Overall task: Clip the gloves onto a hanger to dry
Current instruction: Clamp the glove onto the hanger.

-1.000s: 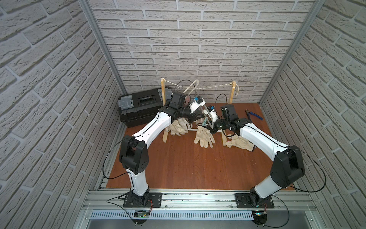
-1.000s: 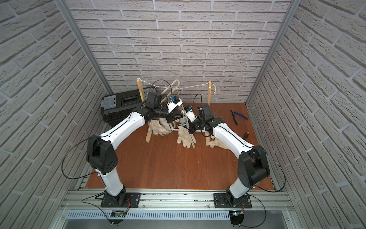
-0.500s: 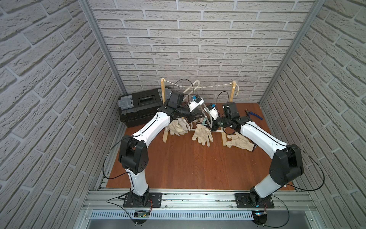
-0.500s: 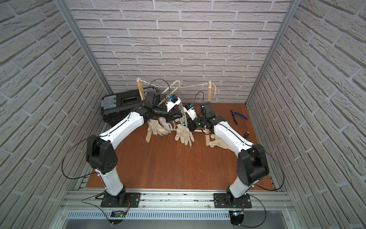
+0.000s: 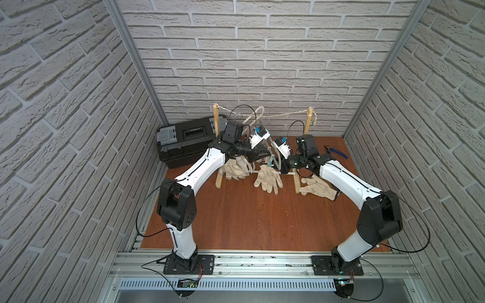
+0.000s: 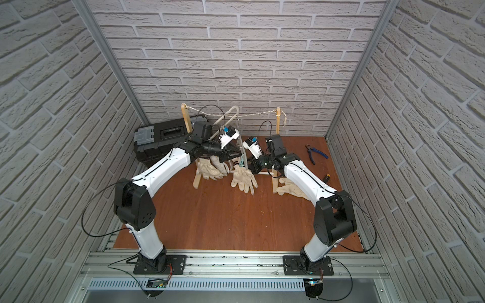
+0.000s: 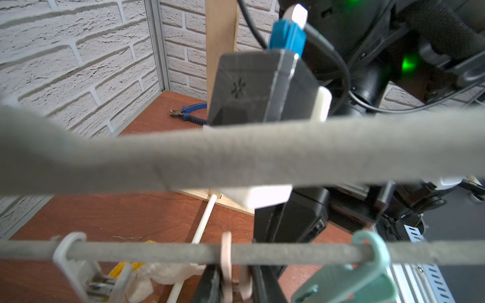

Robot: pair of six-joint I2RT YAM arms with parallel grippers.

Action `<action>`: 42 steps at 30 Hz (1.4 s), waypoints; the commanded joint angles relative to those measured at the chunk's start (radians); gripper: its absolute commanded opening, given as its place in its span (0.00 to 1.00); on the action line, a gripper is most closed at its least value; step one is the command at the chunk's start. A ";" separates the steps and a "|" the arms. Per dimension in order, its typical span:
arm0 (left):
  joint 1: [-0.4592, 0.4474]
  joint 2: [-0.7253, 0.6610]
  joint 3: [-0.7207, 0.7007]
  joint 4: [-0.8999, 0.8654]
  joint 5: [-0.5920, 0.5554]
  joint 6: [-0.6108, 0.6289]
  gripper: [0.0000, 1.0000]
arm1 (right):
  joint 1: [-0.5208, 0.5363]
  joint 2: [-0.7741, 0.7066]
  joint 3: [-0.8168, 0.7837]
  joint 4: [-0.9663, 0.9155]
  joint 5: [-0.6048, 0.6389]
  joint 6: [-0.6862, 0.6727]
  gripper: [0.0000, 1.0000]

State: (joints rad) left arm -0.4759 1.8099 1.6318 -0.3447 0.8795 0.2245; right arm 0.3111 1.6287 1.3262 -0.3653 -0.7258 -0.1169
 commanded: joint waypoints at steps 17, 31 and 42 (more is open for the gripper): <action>0.018 0.015 0.006 -0.030 0.047 0.012 0.21 | -0.011 -0.090 0.043 -0.067 0.036 -0.102 0.03; 0.031 0.007 -0.001 -0.016 0.098 -0.005 0.21 | -0.033 -0.094 0.071 -0.174 0.014 -0.186 0.03; 0.034 0.006 -0.003 0.004 0.131 -0.040 0.21 | -0.032 -0.032 0.074 -0.169 -0.039 -0.188 0.03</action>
State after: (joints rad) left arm -0.4633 1.8099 1.6352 -0.3546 0.9966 0.1894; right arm 0.2901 1.5959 1.3865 -0.5659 -0.7296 -0.3099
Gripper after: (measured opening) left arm 0.212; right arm 0.065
